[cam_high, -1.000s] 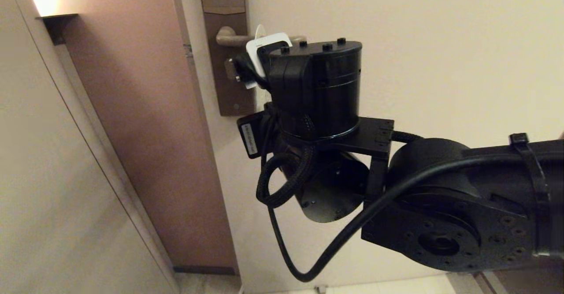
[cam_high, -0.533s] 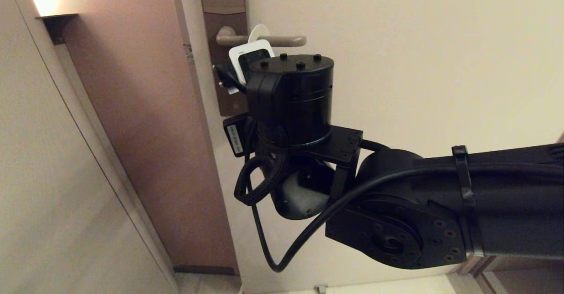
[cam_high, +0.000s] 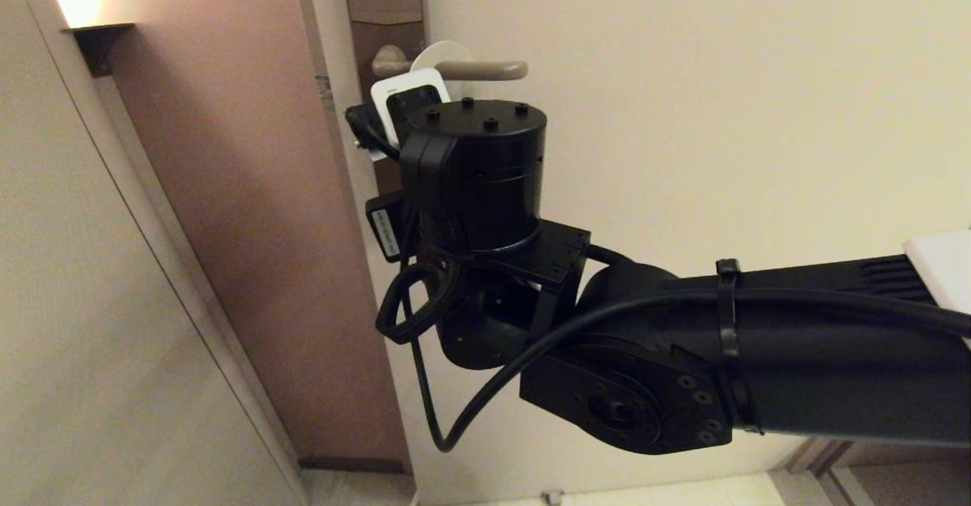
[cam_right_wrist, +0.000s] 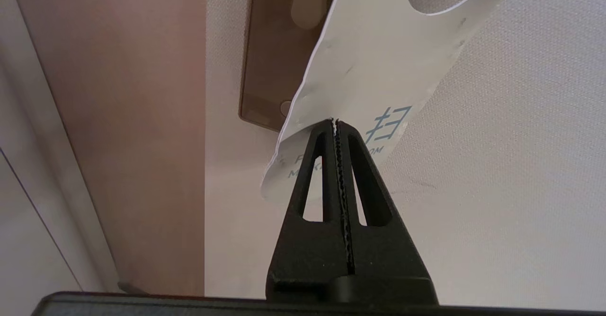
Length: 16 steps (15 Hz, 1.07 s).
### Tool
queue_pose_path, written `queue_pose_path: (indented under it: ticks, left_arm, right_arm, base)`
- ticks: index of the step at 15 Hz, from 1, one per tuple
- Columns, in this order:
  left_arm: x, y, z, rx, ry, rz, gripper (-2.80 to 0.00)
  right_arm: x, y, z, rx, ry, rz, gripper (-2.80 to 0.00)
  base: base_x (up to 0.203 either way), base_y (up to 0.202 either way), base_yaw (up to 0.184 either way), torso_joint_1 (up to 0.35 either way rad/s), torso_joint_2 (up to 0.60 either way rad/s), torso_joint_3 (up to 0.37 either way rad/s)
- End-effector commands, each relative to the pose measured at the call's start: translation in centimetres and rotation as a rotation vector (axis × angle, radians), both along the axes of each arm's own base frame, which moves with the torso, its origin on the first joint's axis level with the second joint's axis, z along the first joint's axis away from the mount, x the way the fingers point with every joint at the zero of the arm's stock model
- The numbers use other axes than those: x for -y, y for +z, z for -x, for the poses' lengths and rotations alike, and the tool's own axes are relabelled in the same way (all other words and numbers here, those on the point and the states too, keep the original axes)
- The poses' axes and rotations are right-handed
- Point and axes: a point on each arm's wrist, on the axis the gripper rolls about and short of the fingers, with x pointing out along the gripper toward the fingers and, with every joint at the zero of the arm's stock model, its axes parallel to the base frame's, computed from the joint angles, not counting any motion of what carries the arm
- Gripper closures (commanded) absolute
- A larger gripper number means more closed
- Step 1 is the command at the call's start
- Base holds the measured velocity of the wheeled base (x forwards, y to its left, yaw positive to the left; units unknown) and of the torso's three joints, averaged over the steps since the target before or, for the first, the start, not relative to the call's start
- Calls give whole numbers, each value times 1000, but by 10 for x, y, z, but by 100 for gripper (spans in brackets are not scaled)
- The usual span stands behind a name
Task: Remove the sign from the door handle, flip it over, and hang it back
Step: Hang the sign back with the other side facing out
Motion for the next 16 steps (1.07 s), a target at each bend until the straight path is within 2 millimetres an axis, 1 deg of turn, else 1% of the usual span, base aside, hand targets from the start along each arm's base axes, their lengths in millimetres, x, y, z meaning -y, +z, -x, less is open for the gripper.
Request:
queue_pose_path:
  ticks: [1, 4, 8, 14, 16]
  left_arm:
    - [0, 0, 0, 1, 0, 0, 0]
    - [0, 0, 0, 1, 0, 0, 0]
    - [0, 0, 0, 1, 0, 0, 0]
    - [0, 0, 0, 1, 0, 0, 0]
    - [0, 0, 0, 1, 0, 0, 0]
  right_arm:
    - [-3, -4, -2, 0, -4, 5, 0]
    - [-8, -8, -5, 33, -5, 9, 0]
    - [-15, -6, -8, 84, -5, -20, 0]
    - [-27, -9, -14, 146, 31, -6, 0]
    - [-31, -14, -15, 161, 41, 8, 0]
  base:
    - [0, 0, 0, 0, 0, 0]
    - [0, 0, 0, 0, 0, 0]
    - [0, 0, 0, 0, 0, 0]
    - [0, 0, 0, 0, 0, 0]
    - [0, 0, 0, 0, 0, 0]
